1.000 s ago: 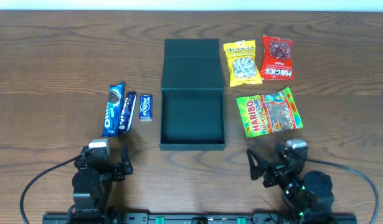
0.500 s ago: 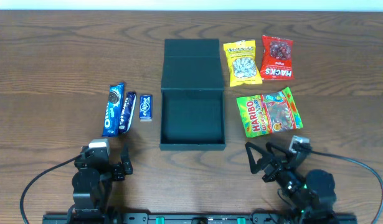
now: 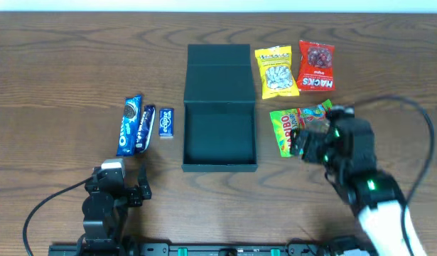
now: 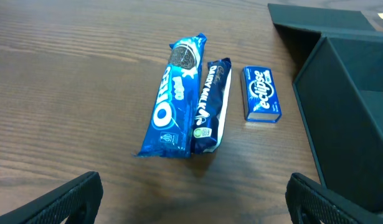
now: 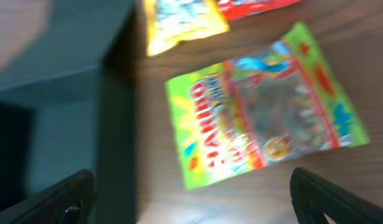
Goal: Pack container
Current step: 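Reach the right gripper to the green Haribo bag and grasp it, then carry the Haribo bag left and lower it into the black box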
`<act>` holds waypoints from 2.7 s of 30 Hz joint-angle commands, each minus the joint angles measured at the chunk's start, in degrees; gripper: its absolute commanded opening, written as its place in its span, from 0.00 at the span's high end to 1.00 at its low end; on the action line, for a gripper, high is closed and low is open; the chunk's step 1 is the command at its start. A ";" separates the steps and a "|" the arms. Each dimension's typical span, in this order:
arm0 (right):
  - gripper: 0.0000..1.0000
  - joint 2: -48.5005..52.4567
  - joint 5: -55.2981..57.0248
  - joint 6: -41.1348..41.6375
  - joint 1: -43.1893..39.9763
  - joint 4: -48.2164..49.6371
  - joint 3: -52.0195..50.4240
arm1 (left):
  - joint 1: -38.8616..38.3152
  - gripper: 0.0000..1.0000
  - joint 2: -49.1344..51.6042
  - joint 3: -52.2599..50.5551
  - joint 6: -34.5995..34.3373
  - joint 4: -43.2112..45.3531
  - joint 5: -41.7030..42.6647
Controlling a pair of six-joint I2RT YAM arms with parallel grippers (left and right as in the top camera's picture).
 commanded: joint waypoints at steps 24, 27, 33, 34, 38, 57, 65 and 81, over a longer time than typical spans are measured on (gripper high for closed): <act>0.31 46.36 11.41 -0.96 -2.47 8.13 13.27 | 0.28 0.05 -0.35 -0.76 0.85 0.17 -0.42; 0.64 47.45 10.62 -1.25 -2.45 8.04 13.27 | 0.28 0.05 -0.35 -0.76 0.85 0.17 -0.42; 0.99 47.45 9.05 -1.33 -2.45 7.58 13.27 | 0.28 0.05 -0.35 -0.76 0.85 0.17 -0.42; 0.99 47.45 8.76 -1.33 -2.45 7.39 13.27 | 0.28 0.05 -0.35 -0.76 0.85 0.17 -0.42; 0.99 47.04 5.81 -1.33 -2.45 5.55 13.31 | 0.28 0.05 -0.35 -0.76 0.85 0.17 -0.42; 0.99 15.28 -2.95 -2.43 -1.18 0.15 13.53 | 0.28 0.05 -0.35 -0.76 0.85 0.17 -0.42; 0.99 10.19 -7.08 -9.68 10.60 8.81 14.75 | 0.28 0.05 -0.35 -0.76 0.85 0.17 -0.42; 0.99 19.19 -9.94 -30.75 28.83 17.79 14.99 | 0.28 0.05 -0.35 -0.76 0.85 0.17 -0.42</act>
